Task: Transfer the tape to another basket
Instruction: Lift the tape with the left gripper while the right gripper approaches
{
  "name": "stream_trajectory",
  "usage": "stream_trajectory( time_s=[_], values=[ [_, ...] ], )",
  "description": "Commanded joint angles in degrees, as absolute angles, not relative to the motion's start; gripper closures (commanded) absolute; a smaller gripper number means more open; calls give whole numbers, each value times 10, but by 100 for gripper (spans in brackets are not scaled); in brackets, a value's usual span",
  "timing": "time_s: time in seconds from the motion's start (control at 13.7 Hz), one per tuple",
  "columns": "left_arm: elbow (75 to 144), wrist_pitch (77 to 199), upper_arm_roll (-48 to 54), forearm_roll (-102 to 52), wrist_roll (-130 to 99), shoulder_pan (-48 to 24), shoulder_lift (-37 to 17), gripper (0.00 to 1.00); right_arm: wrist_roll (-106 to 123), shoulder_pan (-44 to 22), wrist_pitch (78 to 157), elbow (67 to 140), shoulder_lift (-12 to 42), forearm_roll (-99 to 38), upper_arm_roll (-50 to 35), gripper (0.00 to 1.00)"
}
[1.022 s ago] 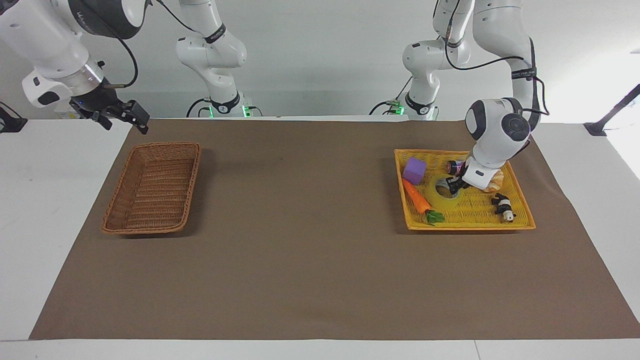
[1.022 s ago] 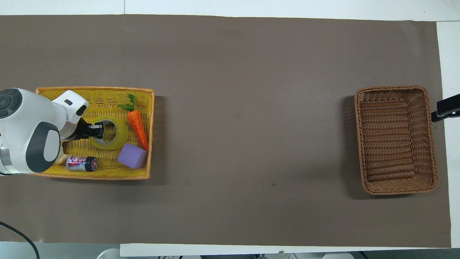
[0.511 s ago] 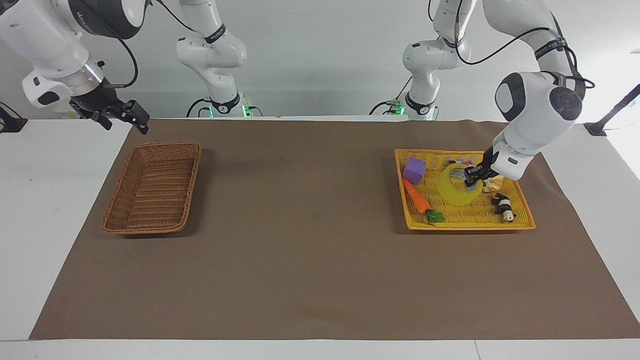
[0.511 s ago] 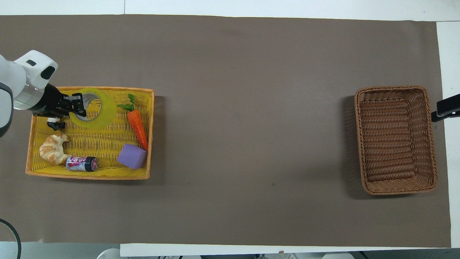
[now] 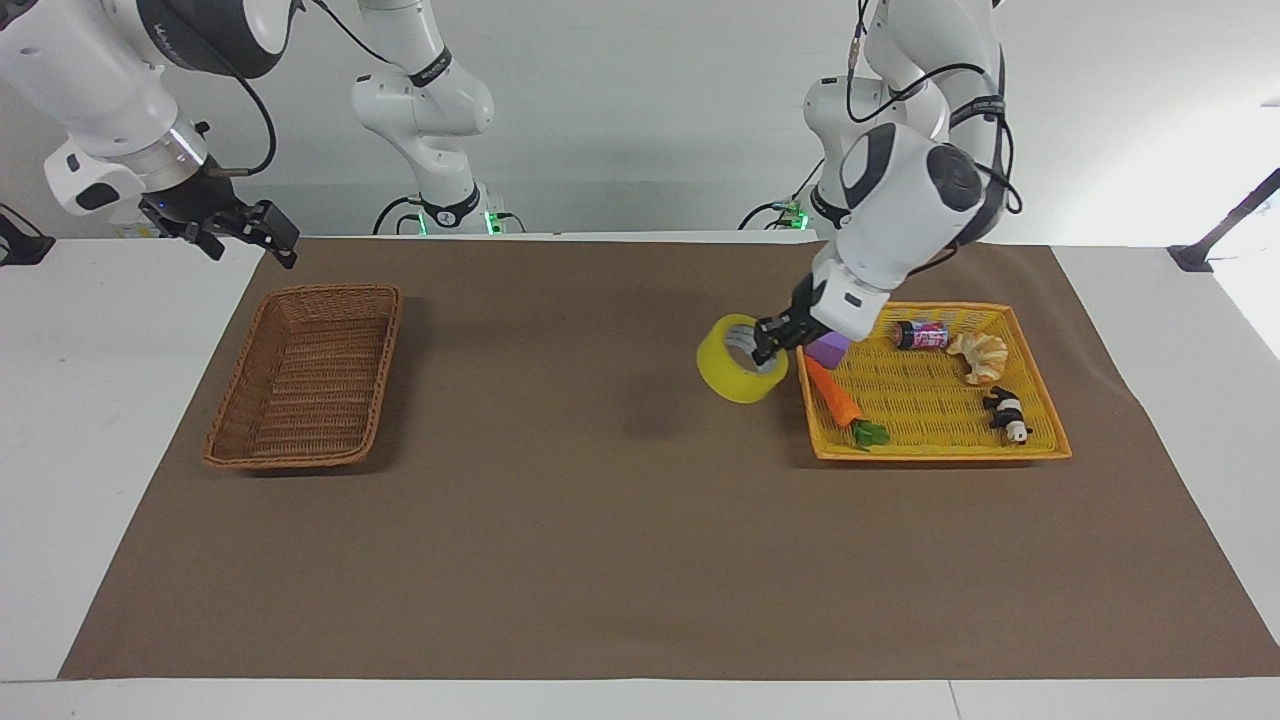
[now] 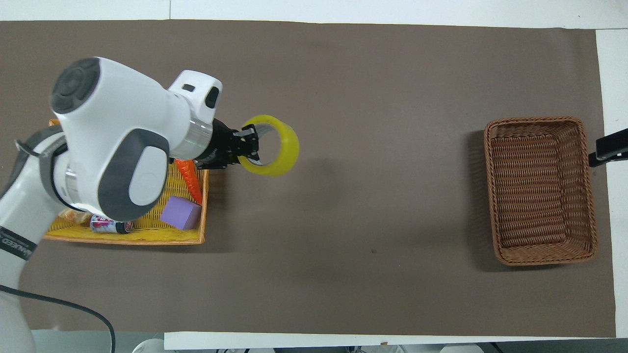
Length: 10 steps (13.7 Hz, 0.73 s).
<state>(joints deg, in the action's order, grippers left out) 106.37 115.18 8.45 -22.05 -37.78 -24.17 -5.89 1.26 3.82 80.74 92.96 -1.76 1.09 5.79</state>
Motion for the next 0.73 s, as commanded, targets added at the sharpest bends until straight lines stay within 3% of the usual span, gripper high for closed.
stream_trajectory(
  time_s=[0.0,0.22,0.66],
  values=[
    [1045,1153,73,-223,-380,-256,-61,100,56,25,795,947,-35,-3,51,0],
    [997,1141,72,-237,-379,-240,-67,100,81,26,819,940,-35,-94,47,0],
    [998,1119,70,-230,-376,-243,-58,100,128,24,905,980,-36,-350,14,0]
  ],
)
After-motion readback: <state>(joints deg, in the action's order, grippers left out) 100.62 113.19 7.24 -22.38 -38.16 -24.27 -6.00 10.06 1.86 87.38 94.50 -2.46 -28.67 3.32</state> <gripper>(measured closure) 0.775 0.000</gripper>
